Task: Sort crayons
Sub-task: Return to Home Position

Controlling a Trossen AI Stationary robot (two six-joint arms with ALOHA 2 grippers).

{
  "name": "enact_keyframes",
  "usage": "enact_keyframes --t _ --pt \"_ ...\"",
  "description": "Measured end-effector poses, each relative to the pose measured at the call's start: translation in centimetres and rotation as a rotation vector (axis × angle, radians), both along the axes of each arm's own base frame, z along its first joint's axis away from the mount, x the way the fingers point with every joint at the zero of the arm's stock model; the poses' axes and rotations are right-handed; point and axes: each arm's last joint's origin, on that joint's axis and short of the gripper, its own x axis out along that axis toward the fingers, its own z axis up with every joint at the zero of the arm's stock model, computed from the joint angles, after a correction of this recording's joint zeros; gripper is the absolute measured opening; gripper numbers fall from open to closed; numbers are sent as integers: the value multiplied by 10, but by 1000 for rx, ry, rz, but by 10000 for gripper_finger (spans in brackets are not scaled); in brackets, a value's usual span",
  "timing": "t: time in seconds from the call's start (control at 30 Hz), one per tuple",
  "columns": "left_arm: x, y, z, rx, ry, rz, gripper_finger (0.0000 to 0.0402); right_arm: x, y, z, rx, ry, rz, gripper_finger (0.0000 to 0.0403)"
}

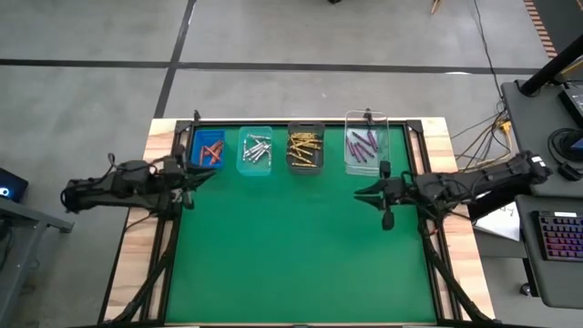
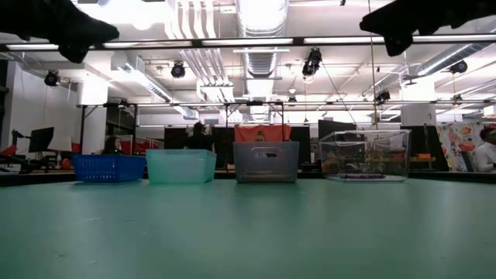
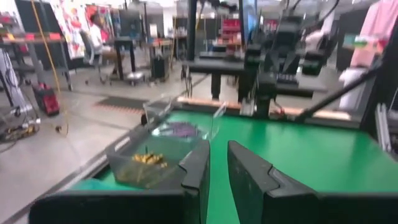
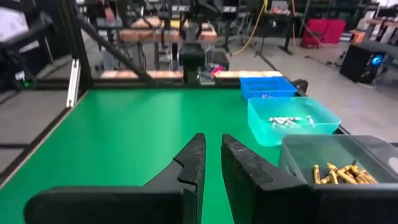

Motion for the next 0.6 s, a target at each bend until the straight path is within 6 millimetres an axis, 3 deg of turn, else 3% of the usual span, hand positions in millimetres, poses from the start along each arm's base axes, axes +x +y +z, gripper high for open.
enact_keyframes --t 0.23,0.4,0.6 --pt "-11 0 -6 9 -114 1 37 -22 -6 1 22 -93 -2 43" --pt "-2 0 -18 14 -86 0 37 -46 -11 7 34 -222 -1 43" --pt "3 0 -31 14 -79 -7 37 -66 -15 -2 54 -312 25 43"
